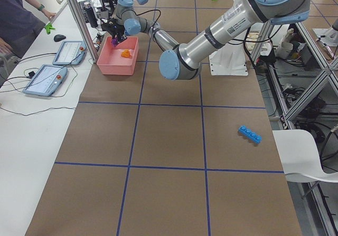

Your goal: Put all blocks into box

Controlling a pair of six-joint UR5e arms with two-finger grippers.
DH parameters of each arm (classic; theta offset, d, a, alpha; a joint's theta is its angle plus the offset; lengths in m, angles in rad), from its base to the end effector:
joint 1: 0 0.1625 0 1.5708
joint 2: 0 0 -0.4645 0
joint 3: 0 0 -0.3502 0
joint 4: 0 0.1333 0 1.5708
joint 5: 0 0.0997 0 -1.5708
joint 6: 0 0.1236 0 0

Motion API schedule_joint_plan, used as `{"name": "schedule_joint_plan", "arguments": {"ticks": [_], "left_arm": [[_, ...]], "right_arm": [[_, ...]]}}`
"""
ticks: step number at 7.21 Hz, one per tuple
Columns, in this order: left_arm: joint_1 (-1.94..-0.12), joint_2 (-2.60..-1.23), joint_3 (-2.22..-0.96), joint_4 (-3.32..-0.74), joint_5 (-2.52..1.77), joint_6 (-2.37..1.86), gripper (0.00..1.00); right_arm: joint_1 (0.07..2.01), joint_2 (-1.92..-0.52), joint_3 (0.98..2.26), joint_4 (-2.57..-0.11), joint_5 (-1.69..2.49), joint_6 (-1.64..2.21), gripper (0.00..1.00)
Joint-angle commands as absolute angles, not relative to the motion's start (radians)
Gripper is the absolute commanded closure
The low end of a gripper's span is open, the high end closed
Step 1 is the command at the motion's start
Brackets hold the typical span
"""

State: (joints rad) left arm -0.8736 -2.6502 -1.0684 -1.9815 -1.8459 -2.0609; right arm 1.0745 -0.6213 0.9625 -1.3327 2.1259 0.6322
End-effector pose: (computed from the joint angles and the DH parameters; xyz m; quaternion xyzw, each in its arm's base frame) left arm 0.4740 -0.7212 0.1729 -0.0290 0.4839 -0.4992 0.7181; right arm -0.3442 -0.7787 0.3490 0.0917 -0.3688 -0.0155 0.9249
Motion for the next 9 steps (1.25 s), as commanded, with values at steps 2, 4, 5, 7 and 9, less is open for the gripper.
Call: {"name": "schedule_joint_plan", "arguments": {"ticks": [2,4,5,7,9], "left_arm": [[-0.815,-2.684,-0.954,-2.003,-1.743,-2.054,1.0],[-0.798,-2.709,-0.899,-2.002,-1.685,-2.054,0.89],[-0.795,-2.714,-0.893,-2.002,-1.684,-2.039,0.47],[-0.79,-2.717,-0.891,-1.999,-1.683,-2.011,0.3],[-0.779,-2.718,-0.891,-1.993,-1.683,-1.954,0.01]], "right_arm": [[1.046,-0.692,0.902,-1.22,2.108,0.632,0.01],[1.026,-0.693,0.865,-1.213,2.089,0.63,0.01],[1.006,-0.69,0.858,-1.213,2.053,0.63,0.01],[0.996,-0.684,0.804,-1.165,2.011,0.63,0.01],[0.996,-0.677,0.746,-1.094,1.99,0.632,0.03]]}}
